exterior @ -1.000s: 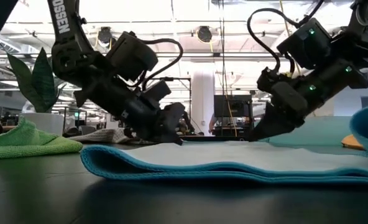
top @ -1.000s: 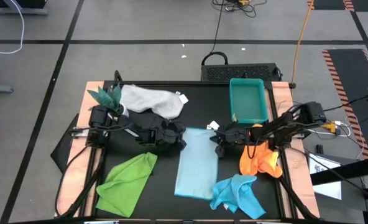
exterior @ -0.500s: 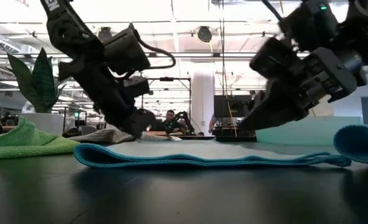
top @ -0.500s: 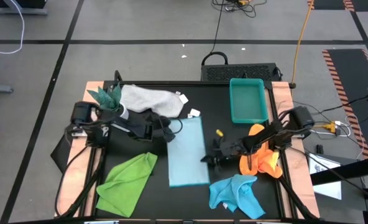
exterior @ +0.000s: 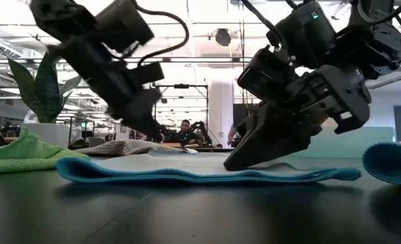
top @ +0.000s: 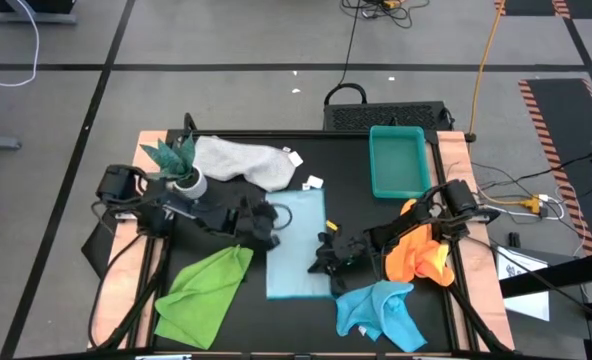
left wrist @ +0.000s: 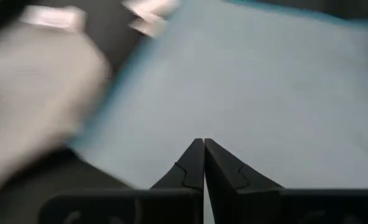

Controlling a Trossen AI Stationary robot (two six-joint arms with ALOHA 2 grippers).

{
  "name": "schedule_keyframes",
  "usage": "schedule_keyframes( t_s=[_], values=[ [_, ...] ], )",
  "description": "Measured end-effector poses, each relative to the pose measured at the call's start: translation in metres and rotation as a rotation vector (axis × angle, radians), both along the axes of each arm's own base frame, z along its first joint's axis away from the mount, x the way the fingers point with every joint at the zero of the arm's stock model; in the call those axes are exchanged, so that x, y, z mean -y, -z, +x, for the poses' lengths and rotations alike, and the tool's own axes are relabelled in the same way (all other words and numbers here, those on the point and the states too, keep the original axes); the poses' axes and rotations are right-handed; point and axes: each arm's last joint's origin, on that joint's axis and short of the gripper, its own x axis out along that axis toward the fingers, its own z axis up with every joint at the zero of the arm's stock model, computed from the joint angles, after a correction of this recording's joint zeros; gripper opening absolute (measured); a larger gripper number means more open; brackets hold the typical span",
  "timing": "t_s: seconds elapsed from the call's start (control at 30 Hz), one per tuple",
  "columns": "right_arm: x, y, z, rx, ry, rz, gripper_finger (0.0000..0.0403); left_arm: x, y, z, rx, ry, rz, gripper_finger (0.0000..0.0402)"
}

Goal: Fold microfiber towels
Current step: Fold the light blue microfiber cloth

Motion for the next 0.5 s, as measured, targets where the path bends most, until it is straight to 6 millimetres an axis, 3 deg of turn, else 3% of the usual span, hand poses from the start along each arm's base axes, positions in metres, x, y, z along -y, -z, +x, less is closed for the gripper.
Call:
schedule_keyframes(
  t_s=[0.27, 0.5],
  values=[
    [0.002, -0.015, -0.005, 0.003, -0.030, -0.053, 0.0000, 0.075, -0.010, -0.002, 0.129, 0.419, -0.222, 0.0009],
    [0.002, -0.017, -0.005, -0.002, -0.018, -0.037, 0.0000, 0.109, -0.005, -0.014, 0.116, 0.532, -0.292, 0.0004]
  ],
)
